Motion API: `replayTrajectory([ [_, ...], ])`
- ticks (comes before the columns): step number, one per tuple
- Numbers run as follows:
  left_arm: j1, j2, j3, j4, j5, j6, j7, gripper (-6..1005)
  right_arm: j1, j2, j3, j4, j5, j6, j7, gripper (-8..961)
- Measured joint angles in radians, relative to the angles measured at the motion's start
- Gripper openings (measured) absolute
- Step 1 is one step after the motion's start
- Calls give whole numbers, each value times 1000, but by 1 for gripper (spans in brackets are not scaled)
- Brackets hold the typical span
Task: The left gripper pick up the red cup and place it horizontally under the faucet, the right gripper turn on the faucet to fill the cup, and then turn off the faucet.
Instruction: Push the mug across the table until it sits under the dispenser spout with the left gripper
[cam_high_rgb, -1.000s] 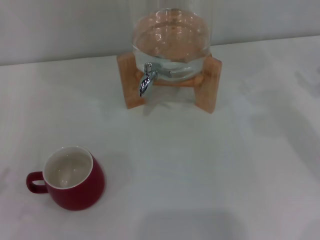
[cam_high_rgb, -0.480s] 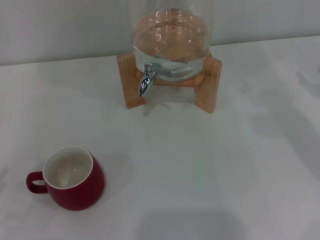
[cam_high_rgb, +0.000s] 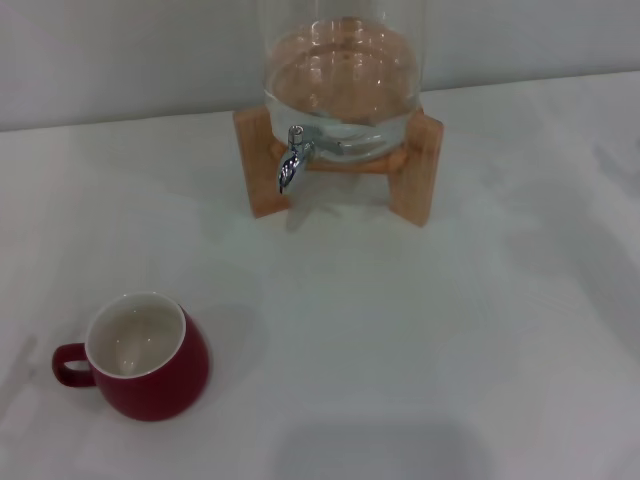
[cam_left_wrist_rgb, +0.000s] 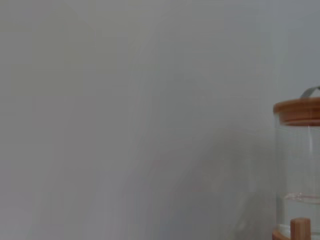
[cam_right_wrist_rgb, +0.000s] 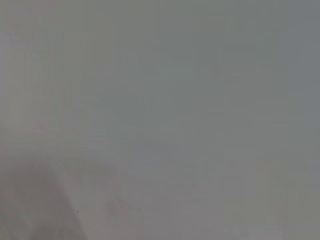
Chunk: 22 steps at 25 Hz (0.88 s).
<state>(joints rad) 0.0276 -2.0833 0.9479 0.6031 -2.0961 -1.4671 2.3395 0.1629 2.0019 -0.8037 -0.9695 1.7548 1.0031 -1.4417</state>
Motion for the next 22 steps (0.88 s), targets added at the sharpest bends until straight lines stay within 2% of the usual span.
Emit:
replayTrajectory([
  [7,-2,0,3,-23,0,-12,15,808,-2,0,0,0,0,-2,0,785],
  [16,-63,-2,5,-175,-1,-24,130,807,7,-2,0,7,0,-6,2,785],
  [22,-83,-2,5,-215,-1,-26,177,806,9,-5,0,7,0,-6,3,785],
])
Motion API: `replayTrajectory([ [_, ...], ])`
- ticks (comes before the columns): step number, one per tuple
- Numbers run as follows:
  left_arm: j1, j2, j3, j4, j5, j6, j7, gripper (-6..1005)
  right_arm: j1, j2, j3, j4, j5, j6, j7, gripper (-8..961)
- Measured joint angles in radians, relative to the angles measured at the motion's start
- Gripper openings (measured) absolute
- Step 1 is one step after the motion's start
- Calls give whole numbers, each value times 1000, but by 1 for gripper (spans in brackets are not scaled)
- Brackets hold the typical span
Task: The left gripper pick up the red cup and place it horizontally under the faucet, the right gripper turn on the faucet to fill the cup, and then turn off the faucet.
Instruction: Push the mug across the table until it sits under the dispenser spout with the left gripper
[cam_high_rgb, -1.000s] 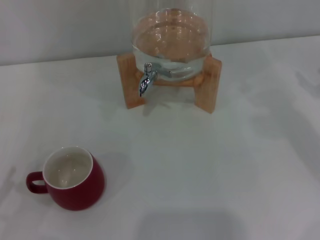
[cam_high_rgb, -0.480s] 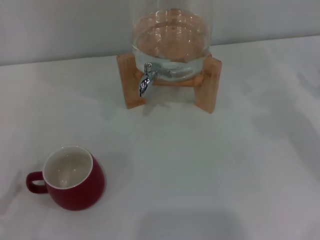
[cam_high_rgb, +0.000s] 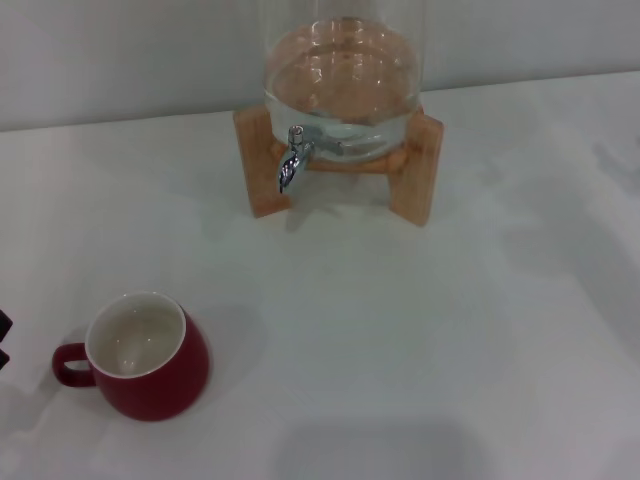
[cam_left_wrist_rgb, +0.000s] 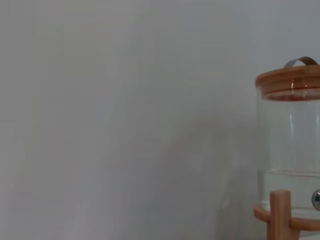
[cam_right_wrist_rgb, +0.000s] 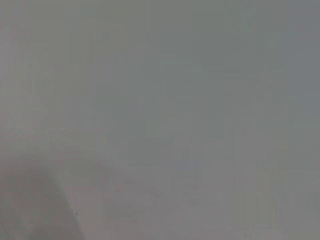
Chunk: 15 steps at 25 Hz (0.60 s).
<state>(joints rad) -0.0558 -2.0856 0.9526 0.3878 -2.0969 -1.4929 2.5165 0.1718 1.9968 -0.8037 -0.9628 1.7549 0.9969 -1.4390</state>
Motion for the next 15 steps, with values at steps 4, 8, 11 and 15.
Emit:
replayTrajectory([
  [4,-4,-1,0,-11,0,0,27,806,2,-3,4,1,2,-1,0,785],
  [8,-6,-1,0,-33,-4,0,28,805,8,-3,19,3,2,-1,-2,785],
  [11,-11,-1,0,-70,-8,0,38,805,12,-3,21,5,1,-1,-3,785],
  [15,-18,-2,0,-107,-9,-8,55,804,15,-3,23,6,1,-2,-3,785],
])
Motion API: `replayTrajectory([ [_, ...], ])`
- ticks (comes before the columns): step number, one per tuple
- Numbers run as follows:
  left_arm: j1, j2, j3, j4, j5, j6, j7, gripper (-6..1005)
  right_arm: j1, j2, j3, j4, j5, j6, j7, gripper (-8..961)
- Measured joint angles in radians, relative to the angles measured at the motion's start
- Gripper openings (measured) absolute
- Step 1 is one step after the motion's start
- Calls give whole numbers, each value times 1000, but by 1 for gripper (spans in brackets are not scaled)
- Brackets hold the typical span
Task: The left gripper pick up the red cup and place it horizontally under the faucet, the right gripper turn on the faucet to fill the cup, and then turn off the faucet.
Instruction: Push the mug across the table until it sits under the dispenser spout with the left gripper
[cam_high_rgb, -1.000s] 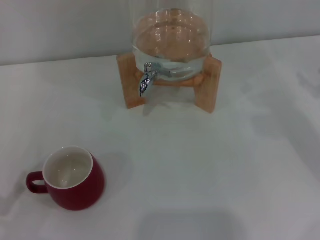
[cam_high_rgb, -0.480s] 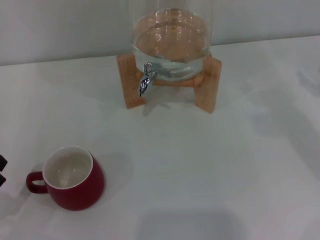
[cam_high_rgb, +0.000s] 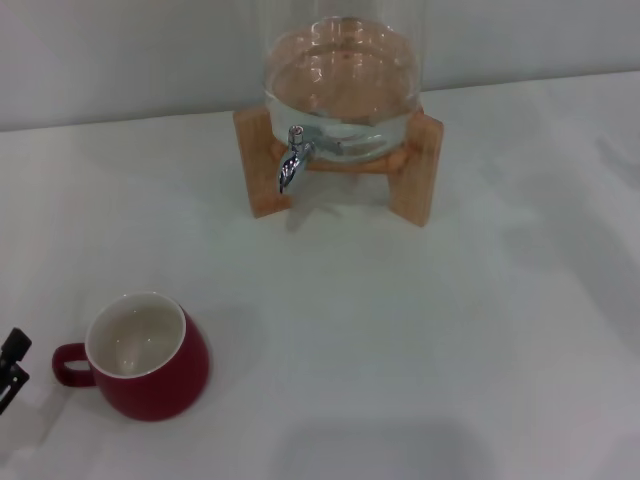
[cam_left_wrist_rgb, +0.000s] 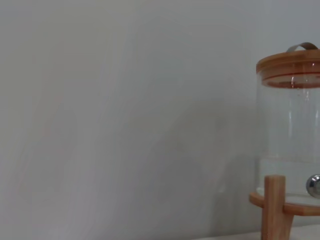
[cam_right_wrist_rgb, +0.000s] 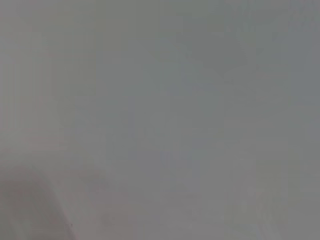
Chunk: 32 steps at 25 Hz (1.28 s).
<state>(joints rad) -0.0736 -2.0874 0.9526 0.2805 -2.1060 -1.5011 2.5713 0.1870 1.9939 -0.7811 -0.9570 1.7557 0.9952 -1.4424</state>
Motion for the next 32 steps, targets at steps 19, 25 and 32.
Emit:
replayTrajectory([
  [19,-14,-2,-2,-154,-1,-43,120,802,23,-7,0,13,-3,-4,-1,784],
  [25,-15,-2,-2,-167,-1,-25,126,802,22,-7,1,13,-3,-4,-1,784],
  [32,-34,-1,-1,-183,6,34,125,801,19,-7,2,13,-3,-4,-1,784],
])
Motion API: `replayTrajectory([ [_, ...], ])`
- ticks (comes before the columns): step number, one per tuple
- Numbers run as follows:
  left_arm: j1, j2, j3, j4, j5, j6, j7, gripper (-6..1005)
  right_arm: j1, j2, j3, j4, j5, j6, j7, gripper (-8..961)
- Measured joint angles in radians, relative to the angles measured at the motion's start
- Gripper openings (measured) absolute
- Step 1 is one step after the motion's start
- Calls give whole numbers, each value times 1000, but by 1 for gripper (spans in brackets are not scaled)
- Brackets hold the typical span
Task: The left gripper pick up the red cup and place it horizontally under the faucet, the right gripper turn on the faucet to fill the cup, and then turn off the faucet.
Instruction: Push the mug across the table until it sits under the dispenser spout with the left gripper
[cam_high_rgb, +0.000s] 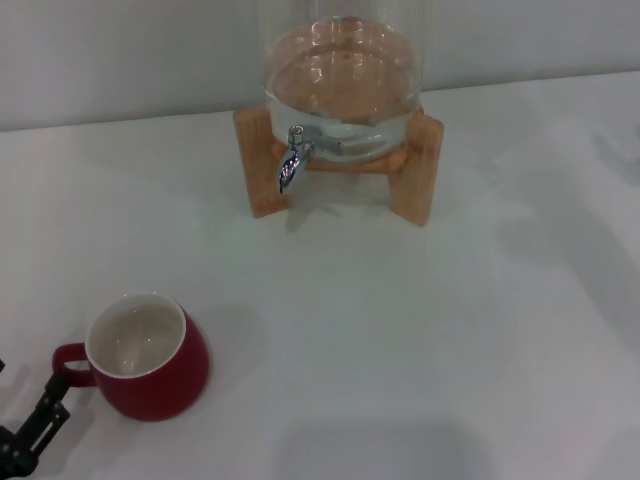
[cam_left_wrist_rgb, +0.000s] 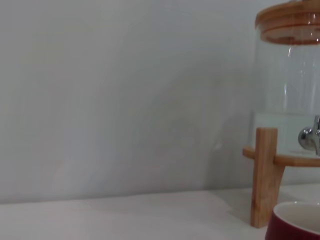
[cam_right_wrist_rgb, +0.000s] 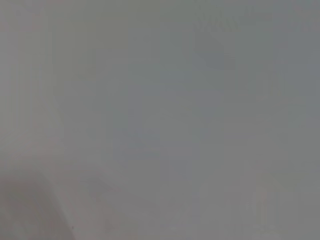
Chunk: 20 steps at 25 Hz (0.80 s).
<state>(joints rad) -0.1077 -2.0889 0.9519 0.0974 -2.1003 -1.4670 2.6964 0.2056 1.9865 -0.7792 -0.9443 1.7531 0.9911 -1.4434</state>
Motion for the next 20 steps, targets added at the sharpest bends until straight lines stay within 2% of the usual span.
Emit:
replayTrajectory([
  [20,-27,3,1,-12,11,74,-9,799,-2,2,2,1,7,6,-3,784],
])
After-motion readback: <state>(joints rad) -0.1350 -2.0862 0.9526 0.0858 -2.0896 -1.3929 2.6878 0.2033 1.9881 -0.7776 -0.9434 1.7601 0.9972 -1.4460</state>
